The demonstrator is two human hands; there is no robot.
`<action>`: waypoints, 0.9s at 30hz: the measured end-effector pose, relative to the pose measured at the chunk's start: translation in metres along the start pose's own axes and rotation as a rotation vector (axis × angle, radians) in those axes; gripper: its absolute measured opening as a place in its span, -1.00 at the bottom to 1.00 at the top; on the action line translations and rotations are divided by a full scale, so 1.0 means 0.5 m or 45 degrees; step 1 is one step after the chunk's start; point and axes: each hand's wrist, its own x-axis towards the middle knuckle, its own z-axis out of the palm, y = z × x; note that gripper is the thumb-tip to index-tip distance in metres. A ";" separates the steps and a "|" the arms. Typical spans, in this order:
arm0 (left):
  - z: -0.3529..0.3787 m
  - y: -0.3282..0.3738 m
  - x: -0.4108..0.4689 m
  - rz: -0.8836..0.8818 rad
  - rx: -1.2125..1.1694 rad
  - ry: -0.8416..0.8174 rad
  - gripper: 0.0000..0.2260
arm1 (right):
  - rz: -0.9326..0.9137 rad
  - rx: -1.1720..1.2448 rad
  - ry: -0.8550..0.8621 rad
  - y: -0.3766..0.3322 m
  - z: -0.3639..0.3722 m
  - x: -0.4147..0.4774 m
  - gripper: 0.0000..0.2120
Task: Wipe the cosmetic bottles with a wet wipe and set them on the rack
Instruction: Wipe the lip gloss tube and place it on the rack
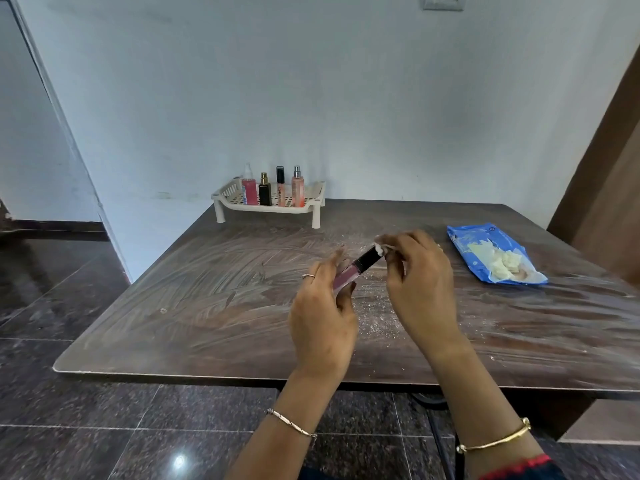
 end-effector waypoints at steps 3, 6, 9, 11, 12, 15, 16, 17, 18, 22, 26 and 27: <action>-0.002 -0.007 -0.001 0.028 0.000 -0.024 -0.46 | 0.467 0.588 -0.107 0.014 0.005 -0.003 -0.78; -0.005 -0.012 -0.001 0.021 -0.110 -0.091 -0.46 | 0.710 1.064 -0.171 0.026 -0.007 -0.001 -0.76; -0.008 -0.017 0.004 0.007 -0.210 -0.146 -0.47 | 0.857 1.370 -0.221 0.033 -0.023 0.005 -0.80; -0.008 -0.022 0.005 0.021 -0.239 -0.172 -0.48 | 0.884 1.392 -0.245 0.039 -0.026 0.008 -0.83; -0.007 -0.024 0.005 0.036 -0.245 -0.179 -0.48 | 0.865 1.317 -0.255 0.042 -0.025 0.009 -0.83; -0.006 -0.026 0.002 0.070 -0.253 -0.186 -0.45 | 0.637 0.707 -0.218 0.038 -0.014 0.004 -0.79; -0.005 -0.026 0.002 0.074 -0.257 -0.178 -0.46 | 0.487 0.429 -0.167 0.030 -0.012 -0.001 -0.78; -0.004 -0.026 0.001 0.072 -0.261 -0.167 -0.48 | 0.317 0.197 -0.097 0.020 -0.011 -0.007 -0.78; -0.003 -0.027 0.001 0.065 -0.263 -0.158 -0.51 | 0.151 0.035 -0.030 0.012 -0.012 -0.014 -0.79; 0.000 -0.024 0.003 0.089 -0.228 -0.103 -0.58 | -0.221 -0.272 -0.014 -0.004 -0.009 -0.048 -0.73; 0.001 -0.020 0.008 0.081 -0.195 -0.042 -0.61 | -0.348 -0.282 -0.150 -0.030 0.018 -0.094 -0.64; 0.000 -0.020 0.007 0.071 -0.220 -0.040 -0.60 | -0.370 -0.275 -0.155 -0.030 0.019 -0.098 -0.63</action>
